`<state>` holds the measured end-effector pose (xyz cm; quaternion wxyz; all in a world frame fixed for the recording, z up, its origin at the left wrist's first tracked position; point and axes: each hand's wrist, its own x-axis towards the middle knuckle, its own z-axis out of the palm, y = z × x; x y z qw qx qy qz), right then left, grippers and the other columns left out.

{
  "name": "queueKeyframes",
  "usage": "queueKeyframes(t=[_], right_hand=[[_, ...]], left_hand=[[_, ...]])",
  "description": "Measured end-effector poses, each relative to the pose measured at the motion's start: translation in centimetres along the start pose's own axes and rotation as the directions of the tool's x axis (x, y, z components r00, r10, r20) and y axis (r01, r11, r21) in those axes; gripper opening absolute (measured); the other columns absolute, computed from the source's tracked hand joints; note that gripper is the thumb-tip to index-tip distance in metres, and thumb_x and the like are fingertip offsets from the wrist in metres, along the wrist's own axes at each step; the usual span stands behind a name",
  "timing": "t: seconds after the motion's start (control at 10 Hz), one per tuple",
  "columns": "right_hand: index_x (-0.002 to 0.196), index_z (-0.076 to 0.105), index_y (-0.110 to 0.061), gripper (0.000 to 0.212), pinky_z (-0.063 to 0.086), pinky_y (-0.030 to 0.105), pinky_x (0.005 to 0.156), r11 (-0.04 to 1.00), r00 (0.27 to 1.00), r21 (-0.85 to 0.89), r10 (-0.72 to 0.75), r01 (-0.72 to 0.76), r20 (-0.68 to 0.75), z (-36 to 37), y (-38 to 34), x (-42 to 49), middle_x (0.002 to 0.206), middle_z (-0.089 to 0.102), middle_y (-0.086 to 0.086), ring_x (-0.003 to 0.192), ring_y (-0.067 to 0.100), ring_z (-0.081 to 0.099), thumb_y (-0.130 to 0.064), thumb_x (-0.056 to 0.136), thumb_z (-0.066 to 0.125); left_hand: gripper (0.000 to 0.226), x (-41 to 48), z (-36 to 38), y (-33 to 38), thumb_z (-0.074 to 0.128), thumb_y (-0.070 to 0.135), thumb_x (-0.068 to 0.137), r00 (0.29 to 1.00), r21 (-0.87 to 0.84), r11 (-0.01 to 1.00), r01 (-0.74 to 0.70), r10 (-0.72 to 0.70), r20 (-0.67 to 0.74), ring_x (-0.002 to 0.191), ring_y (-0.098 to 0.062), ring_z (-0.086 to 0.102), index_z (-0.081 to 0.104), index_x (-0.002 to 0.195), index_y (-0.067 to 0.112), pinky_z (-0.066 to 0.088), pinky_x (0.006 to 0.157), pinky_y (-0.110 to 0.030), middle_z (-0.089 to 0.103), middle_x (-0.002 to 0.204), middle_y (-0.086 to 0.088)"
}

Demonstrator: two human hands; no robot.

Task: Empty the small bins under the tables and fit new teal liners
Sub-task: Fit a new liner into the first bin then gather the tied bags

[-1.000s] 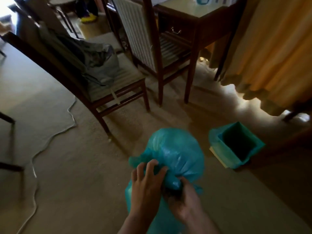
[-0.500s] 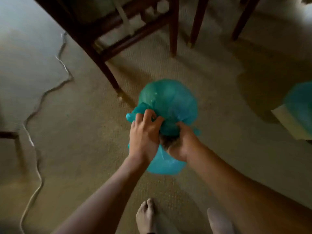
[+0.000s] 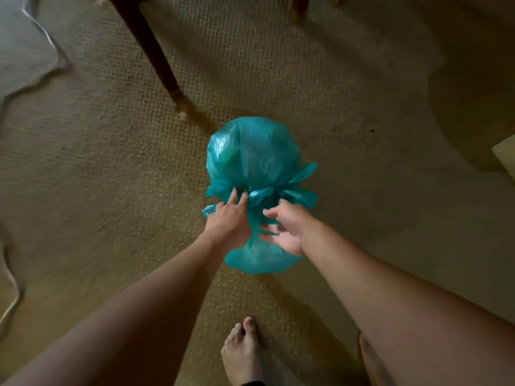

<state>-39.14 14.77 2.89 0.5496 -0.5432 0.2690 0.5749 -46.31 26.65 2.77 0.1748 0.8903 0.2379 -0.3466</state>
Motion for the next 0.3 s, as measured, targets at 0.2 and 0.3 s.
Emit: queueKeyframes(t=[0.2,0.3], right_hand=[[0.13,0.062,-0.02,0.034,0.048,0.026,0.063,0.929,0.948,-0.234,-0.311,0.287,-0.074,-6.2,3.8,-9.6,0.098,0.07,0.003,0.078,0.016,0.064,-0.01,0.098,0.057],[0.119,0.067,-0.016,0.026,0.05,0.025,0.053,0.993,0.938,-0.07,-0.114,0.096,-0.327,-9.3,8.7,-19.7,0.087,0.077,0.005,0.068,0.016,0.07,-0.008,0.095,0.061]], left_hand=[[0.083,-6.1,-2.1,1.4,0.059,0.02,0.088,0.962,-0.177,0.982,-0.065,0.014,-0.274,0.143,-0.03,0.035,0.018,0.16,0.02,0.035,0.113,-0.041,0.018,0.167,-0.004],[0.073,-15.2,-1.7,0.9,0.054,0.025,0.087,0.991,-0.193,0.975,-0.108,0.09,-0.102,0.137,-0.025,0.046,0.029,0.156,0.019,0.039,0.109,-0.033,0.039,0.157,-0.006]])
